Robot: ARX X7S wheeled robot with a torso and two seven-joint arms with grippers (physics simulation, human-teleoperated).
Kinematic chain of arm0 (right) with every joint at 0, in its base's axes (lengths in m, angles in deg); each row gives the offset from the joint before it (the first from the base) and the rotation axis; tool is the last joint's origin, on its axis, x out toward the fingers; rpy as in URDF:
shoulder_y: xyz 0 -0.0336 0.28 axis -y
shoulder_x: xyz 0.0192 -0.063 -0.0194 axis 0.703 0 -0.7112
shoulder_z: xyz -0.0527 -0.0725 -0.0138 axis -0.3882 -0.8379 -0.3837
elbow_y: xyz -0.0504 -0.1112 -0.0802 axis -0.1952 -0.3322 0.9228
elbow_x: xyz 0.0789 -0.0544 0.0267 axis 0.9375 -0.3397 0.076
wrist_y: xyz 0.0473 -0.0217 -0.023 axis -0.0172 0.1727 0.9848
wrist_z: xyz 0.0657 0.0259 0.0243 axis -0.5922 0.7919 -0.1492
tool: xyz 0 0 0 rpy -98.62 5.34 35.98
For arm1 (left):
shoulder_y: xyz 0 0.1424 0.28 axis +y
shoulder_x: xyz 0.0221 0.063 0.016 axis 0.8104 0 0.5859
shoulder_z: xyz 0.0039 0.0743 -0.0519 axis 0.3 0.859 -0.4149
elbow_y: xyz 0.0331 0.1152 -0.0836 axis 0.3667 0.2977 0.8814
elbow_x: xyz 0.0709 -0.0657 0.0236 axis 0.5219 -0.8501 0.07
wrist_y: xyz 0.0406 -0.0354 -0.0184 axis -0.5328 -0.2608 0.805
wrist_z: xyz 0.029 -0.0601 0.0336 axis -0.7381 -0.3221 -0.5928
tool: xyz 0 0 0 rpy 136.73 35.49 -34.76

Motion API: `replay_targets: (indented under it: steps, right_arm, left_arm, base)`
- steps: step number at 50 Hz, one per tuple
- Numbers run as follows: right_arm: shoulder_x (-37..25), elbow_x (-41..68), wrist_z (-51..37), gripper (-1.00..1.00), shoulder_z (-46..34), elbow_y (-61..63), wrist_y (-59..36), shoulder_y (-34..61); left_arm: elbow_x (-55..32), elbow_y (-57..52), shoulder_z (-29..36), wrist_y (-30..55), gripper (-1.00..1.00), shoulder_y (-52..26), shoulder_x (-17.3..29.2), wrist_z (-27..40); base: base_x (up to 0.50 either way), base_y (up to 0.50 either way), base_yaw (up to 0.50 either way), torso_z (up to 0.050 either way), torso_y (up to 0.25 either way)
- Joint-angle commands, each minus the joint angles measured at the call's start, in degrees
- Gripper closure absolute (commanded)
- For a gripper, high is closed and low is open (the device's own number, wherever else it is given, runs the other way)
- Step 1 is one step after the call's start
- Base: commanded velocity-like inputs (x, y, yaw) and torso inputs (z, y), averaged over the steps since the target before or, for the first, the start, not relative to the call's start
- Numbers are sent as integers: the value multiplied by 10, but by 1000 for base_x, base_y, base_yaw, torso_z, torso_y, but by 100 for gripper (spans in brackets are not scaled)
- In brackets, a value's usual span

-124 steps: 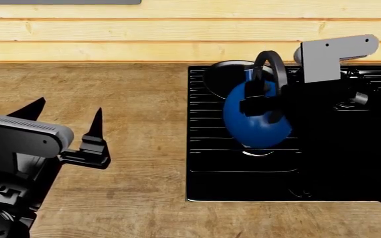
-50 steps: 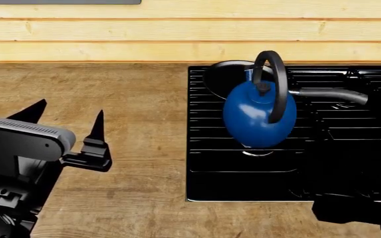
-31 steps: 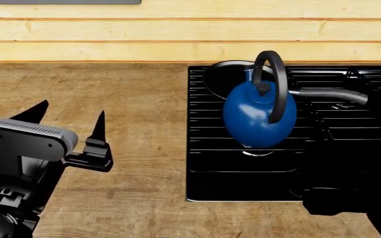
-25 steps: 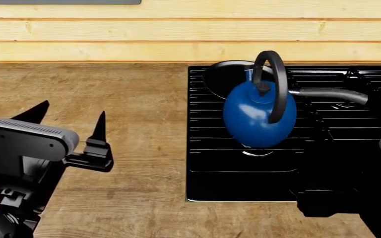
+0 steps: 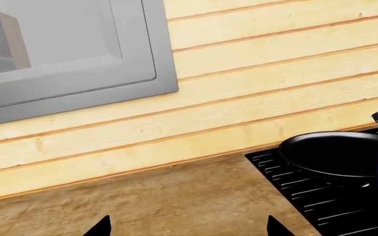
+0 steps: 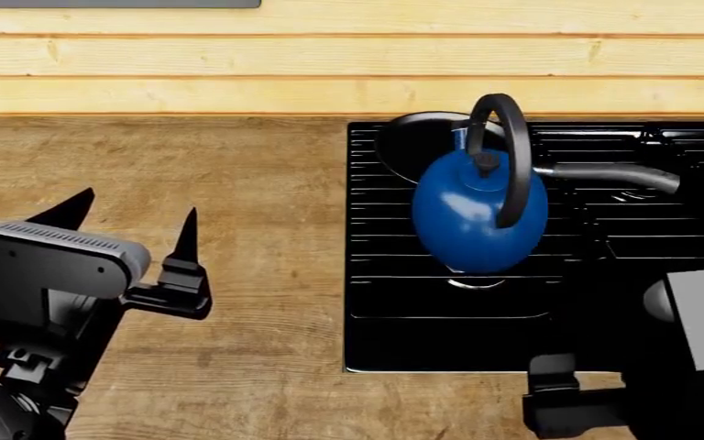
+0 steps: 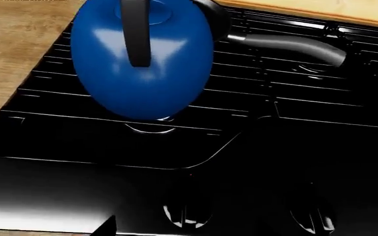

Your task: Pick the kettle from the counter and place it on a stove burner. Then turn the burner on.

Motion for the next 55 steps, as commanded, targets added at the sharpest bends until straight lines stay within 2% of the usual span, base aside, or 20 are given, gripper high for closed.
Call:
replay_targets:
  steps: [1, 15, 25, 55]
  right_arm:
    - [-1, -72, 64, -100, 36, -2, 20, -85]
    - [22, -134, 109, -100, 42, -24, 22, -133]
    - [28, -126, 97, -100, 28, -47, 5, -73]
    - [88, -179, 145, -100, -43, -148, -49, -43]
  left_arm:
    - [4, 4, 4, -3, -100, 0, -1, -1]
    - [9, 10, 9, -7, -100, 1, -2, -4]
    - [7, 12, 8, -10, -100, 0, -2, -5]
    - [20, 21, 19, -20, -100, 8, -6, -8]
  base:
    - [0, 0, 0, 0, 0]
    - [0, 0, 0, 0, 0]
    - [0, 0, 0, 0, 0]
    - [0, 0, 0, 0, 0]
